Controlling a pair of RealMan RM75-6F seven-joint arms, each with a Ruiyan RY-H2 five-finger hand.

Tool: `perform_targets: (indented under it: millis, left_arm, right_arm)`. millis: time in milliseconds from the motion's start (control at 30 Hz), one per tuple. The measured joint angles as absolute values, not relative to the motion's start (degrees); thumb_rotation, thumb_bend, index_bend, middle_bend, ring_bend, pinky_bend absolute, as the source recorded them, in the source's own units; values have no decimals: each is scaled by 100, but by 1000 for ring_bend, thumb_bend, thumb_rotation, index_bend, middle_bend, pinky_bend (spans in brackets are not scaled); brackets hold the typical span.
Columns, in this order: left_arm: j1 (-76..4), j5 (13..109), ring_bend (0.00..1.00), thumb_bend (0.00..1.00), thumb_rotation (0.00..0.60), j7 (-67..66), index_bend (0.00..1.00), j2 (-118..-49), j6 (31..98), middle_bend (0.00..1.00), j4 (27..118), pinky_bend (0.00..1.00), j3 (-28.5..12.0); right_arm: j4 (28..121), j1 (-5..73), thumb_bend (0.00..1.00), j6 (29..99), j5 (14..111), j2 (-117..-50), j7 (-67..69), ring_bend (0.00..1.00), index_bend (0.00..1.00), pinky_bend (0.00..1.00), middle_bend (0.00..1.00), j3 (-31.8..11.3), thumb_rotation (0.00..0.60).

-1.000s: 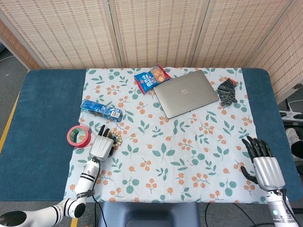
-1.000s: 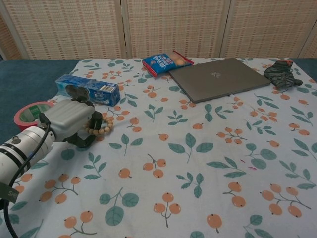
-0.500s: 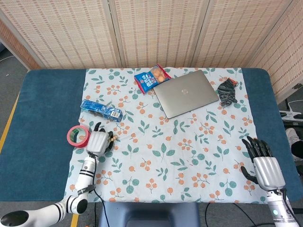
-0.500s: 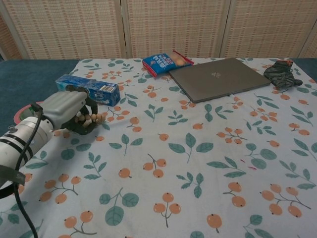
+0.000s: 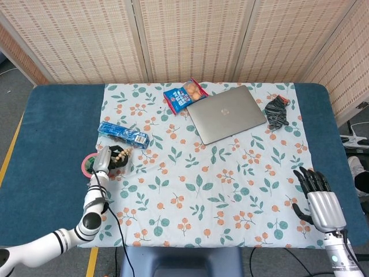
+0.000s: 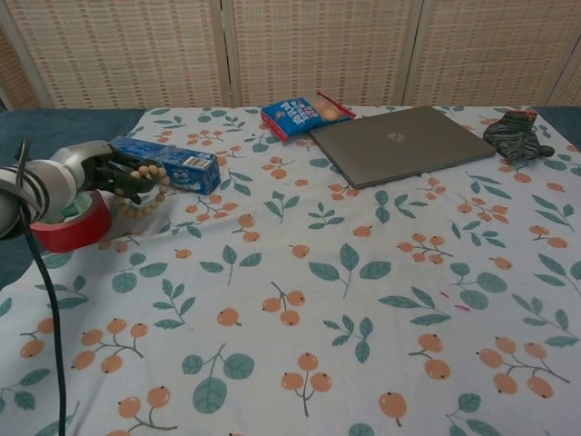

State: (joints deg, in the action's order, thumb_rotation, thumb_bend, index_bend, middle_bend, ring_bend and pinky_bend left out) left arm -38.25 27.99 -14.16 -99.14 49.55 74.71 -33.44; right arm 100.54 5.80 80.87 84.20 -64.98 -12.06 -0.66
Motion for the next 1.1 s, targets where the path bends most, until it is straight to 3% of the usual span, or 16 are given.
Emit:
perform_targets:
  millis: [133, 233, 433, 567, 633, 767, 867, 933, 1100]
  left_arm:
    - [-3927, 1364, 430, 761, 600, -1079, 648, -9415, 4373, 739, 7913, 176, -3854]
    - [-3928, 839, 399, 716, 600, -595, 617, -9086, 3823, 690, 8182, 172, -4126]
    - [-3726, 760, 343, 584, 600, 381, 548, -8637, 2656, 619, 8544, 197, -4406]
    - [-3560, 1115, 319, 568, 600, 771, 490, -8512, 2361, 577, 8681, 198, -4422]
    - [-3497, 1226, 313, 603, 600, 990, 486, -8457, 2207, 573, 8700, 196, -4367]
    - [-3479, 1346, 331, 847, 600, 1360, 510, -8417, 1964, 599, 8644, 193, -4191]
    - [-3503, 1332, 337, 916, 600, 1593, 541, -8420, 2089, 613, 8589, 179, -4108]
    - [-3514, 1362, 328, 891, 600, 1861, 537, -8417, 2103, 607, 8550, 163, -4074]
    - [-3465, 1683, 295, 686, 600, 2307, 504, -8412, 1937, 583, 8497, 129, -4068]
  right_arm:
    - [10045, 589, 266, 8043, 8417, -6483, -1170, 0, 0, 0, 0, -68, 600]
    - [10039, 603, 266, 7999, 8415, -6480, -1150, 0, 0, 0, 0, -65, 600]
    - [10051, 615, 266, 7942, 8428, -6474, -1151, 0, 0, 0, 0, -44, 600]
    - [10064, 625, 266, 7898, 8436, -6473, -1149, 0, 0, 0, 0, -30, 600]
    - [10066, 634, 266, 7867, 8438, -6471, -1147, 0, 0, 0, 0, -21, 600]
    - [10079, 651, 264, 7813, 8453, -6461, -1133, 0, 0, 0, 0, 0, 600]
    - [10075, 654, 265, 7807, 8453, -6455, -1129, 0, 0, 0, 0, 1, 600]
    - [10069, 654, 265, 7808, 8444, -6455, -1124, 0, 0, 0, 0, -7, 600]
    - [10068, 672, 265, 7749, 8433, -6456, -1134, 0, 0, 0, 0, 3, 600]
